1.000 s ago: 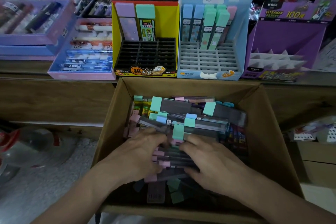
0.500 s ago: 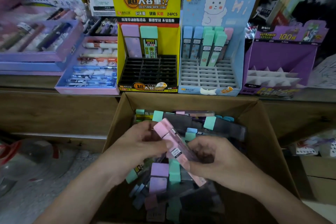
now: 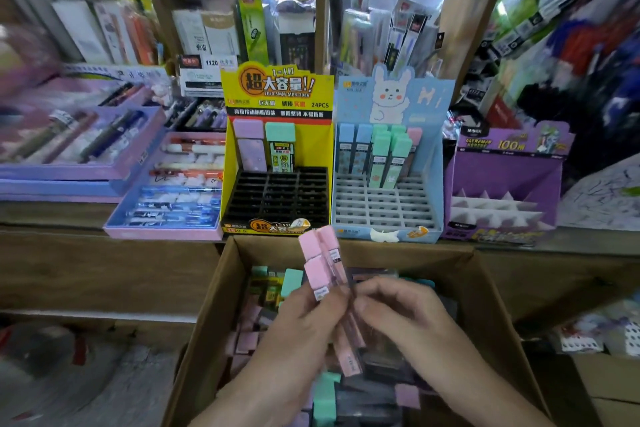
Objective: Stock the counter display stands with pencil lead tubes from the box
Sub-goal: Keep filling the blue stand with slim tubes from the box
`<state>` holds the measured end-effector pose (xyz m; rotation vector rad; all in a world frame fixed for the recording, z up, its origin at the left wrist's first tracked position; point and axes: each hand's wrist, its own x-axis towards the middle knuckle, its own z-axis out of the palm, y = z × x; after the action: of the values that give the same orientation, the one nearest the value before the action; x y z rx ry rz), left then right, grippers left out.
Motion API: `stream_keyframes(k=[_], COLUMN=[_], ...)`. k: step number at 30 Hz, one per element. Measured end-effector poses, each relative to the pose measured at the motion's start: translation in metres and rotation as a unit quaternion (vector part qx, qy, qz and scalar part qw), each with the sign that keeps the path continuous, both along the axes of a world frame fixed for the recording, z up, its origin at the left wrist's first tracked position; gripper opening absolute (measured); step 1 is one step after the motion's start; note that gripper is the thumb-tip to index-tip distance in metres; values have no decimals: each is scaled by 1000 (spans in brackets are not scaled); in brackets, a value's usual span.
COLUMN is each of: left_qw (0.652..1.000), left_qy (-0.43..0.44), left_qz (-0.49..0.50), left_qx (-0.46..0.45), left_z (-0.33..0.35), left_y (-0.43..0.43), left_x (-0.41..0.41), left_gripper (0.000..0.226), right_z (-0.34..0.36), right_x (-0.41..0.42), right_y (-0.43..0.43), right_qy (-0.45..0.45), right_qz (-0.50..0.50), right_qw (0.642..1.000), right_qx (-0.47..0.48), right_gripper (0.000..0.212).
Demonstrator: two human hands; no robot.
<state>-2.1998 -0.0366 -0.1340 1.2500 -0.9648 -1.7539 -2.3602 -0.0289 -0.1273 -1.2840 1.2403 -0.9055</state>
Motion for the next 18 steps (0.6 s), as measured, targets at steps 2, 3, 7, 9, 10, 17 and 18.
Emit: stream_keyframes(k=[2, 3, 7, 9, 10, 17, 18], left_qw=[999, 997, 989, 993, 994, 992, 992], left_qy=[-40, -59, -117, -97, -87, -84, -78], left_qz=[-4, -5, -6, 8, 11, -1, -5], left_qx=[-34, -46, -85, -72, -68, -93, -98], left_z=[2, 1, -2, 0, 0, 4, 5], left_y=[-3, -4, -9, -10, -10, -9, -8], left_x=[-3, -3, -3, -5, -5, 0, 0], left_gripper=[23, 21, 19, 24, 28, 21, 23], right_z=[0, 0, -2, -3, -4, -4, -2], right_x=[0, 0, 1, 1, 1, -4, -5], right_y=[-5, -7, -11, -11, -11, -17, -19], right_qy=[0, 4, 16, 6, -2, -39, -53], right_qz=[-30, -43, -62, -74, -82, -120, -124], right_qw=[1000, 999, 998, 997, 996, 992, 990], right_qx=[-3, -9, -28, -27, -21, 16, 28], right_gripper=[23, 28, 27, 24, 22, 15, 17])
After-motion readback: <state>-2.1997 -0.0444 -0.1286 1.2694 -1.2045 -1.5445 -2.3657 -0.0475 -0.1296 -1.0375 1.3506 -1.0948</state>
